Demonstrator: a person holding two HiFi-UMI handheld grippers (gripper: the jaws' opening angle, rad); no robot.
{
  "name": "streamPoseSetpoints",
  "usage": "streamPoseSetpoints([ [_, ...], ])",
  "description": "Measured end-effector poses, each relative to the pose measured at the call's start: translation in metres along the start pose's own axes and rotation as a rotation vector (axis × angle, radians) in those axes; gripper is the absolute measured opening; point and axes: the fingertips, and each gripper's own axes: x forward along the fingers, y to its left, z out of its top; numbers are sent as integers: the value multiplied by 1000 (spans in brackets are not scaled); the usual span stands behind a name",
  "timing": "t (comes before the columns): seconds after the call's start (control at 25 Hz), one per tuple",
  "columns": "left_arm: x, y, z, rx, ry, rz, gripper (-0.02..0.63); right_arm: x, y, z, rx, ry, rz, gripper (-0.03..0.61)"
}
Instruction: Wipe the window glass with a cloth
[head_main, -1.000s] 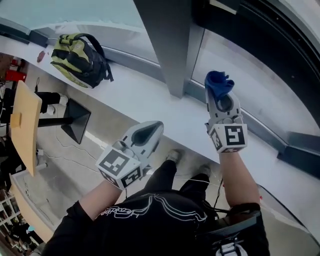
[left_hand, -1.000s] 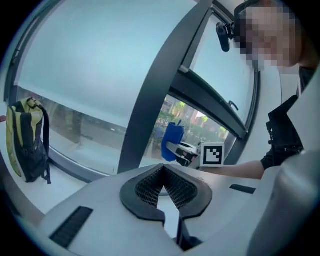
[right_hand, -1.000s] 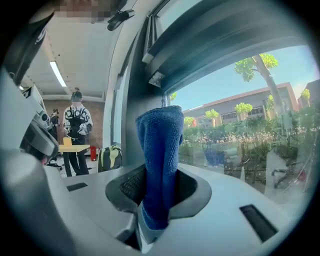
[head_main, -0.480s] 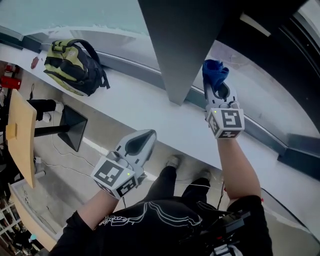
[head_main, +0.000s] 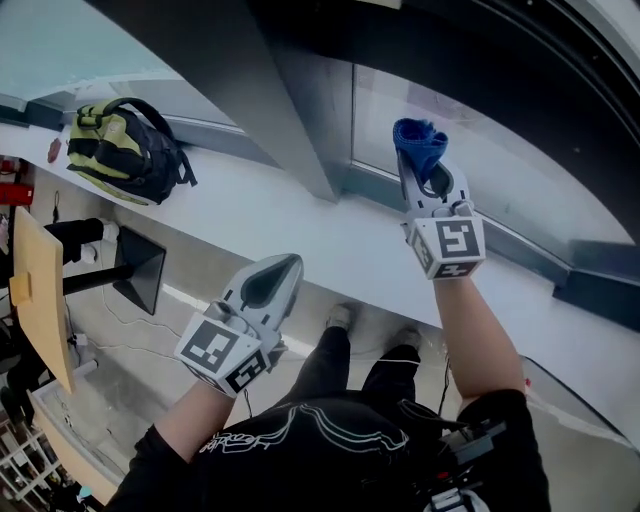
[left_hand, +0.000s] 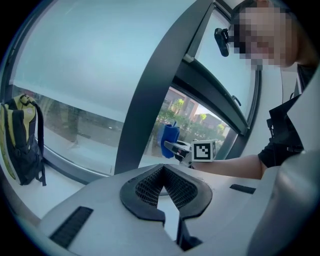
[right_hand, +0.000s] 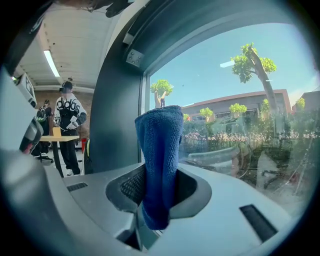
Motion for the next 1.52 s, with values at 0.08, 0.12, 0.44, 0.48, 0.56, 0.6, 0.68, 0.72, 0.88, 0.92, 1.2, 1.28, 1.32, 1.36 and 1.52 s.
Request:
streamPoseSetpoints([
  [0.08,9,-10,3,4,-6,-5,5,-16,-15,-3,-1,4,-14,92],
  [0.12,14,-16,3,5,-9,-8,5,-24,-22,-4,-3,5,-22,92],
  [0.44,61,-87,-9,31,22,-84,5,-107,-104,-23,1,9,-133,92],
  [0.48,69,-98,-11,36,31,-96,5,-121,-117,-27,7,10,-155,92],
  [0.56,84,-119,-17,42,45,-121,5,-148,-143,-35,23,15,-200,92],
  [0.6,91,-130,-21,43,51,-133,5,-161,-156,-40,28,17,-219,92],
  [0.68,107,-154,-28,44,63,-156,5,-188,-180,-48,29,25,-250,92],
  [0.72,114,-166,-32,46,68,-167,5,-202,-193,-53,26,31,-263,92],
  [0.88,147,-218,-46,55,75,-211,5,-258,-245,-73,19,56,-325,92],
  [0.92,153,-229,-48,61,76,-221,5,-271,-257,-79,24,59,-342,92],
  [1.2,187,-304,-65,104,104,-265,5,-366,-347,-101,85,60,-478,92],
  [1.28,195,-320,-70,110,114,-266,5,-391,-374,-106,93,60,-515,92],
  [1.32,199,-328,-72,111,118,-267,5,-403,-386,-109,97,62,-535,92],
  [1.36,202,-335,-73,113,121,-269,5,-416,-399,-111,104,64,-556,92],
  [1.52,214,-367,-82,124,138,-290,5,-463,-438,-124,154,72,-639,92],
])
